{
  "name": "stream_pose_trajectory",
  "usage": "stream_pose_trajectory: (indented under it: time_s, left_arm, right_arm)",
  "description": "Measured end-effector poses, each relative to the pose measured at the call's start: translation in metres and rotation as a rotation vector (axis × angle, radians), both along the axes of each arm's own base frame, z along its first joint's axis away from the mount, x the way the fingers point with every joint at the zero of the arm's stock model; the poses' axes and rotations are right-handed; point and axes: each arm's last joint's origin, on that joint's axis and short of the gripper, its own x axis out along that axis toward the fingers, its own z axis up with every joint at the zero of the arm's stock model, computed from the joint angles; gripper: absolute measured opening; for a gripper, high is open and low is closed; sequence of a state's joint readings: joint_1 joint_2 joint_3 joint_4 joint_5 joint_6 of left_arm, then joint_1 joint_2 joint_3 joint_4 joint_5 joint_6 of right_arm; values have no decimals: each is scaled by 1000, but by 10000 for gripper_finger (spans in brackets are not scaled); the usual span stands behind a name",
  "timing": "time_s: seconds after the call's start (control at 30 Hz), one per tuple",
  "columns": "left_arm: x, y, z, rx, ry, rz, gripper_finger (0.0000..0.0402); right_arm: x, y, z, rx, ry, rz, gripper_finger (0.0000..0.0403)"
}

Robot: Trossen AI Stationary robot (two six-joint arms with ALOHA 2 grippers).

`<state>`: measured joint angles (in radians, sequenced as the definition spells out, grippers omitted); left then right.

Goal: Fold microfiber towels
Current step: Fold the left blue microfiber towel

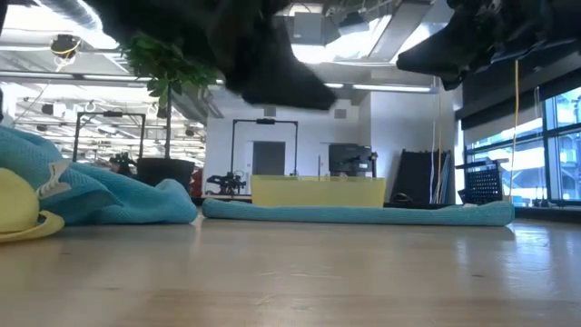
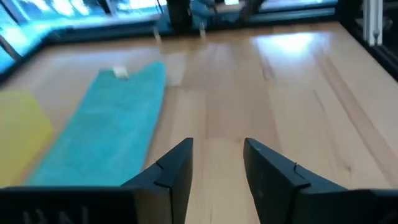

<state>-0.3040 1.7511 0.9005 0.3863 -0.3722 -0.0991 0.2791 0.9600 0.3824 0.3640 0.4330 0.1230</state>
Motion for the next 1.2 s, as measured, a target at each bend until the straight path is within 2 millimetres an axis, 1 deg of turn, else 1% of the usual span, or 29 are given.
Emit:
stream_pose_trajectory:
  time_s: [0.1,0.2,0.27,0.4,0.5,0.67,0.77,0.93,1.03,1.1,1.17,1.2]
  left_arm:
    - [8,6,-18,-9,57,15,135]
    - [13,11,-26,-8,81,30,135]
    - [13,17,-28,-4,102,47,135]
    - [11,35,-33,-14,174,131,135]
    - [10,49,-36,-29,214,203,135]
    - [7,68,-41,-61,257,323,135]
    - [7,75,-41,-69,256,367,135]
    - [3,83,-45,-37,327,373,131]
    - [3,84,-43,-15,333,349,105]
    - [3,84,-43,-13,339,330,70]
    - [3,85,-43,-26,350,303,25]
    - [3,87,-44,-33,360,290,13]
  right_arm:
    - [0,0,-2,-3,22,-1,68]
    - [-2,-1,-9,26,88,-13,68]
    - [-4,-1,-15,59,133,-40,68]
    - [-7,-9,-30,60,235,-243,62]
    - [-7,-16,-40,71,304,-319,48]
    - [-5,-26,-53,104,410,-343,8]
    - [-5,-36,-59,108,458,-387,6]
    - [-8,-55,-65,180,541,-417,4]
    - [-11,-64,-66,214,612,-436,3]
    - [-12,-69,-62,227,655,-452,3]
    - [-12,-73,-57,228,690,-449,3]
    - [-11,-74,-55,231,699,-449,3]
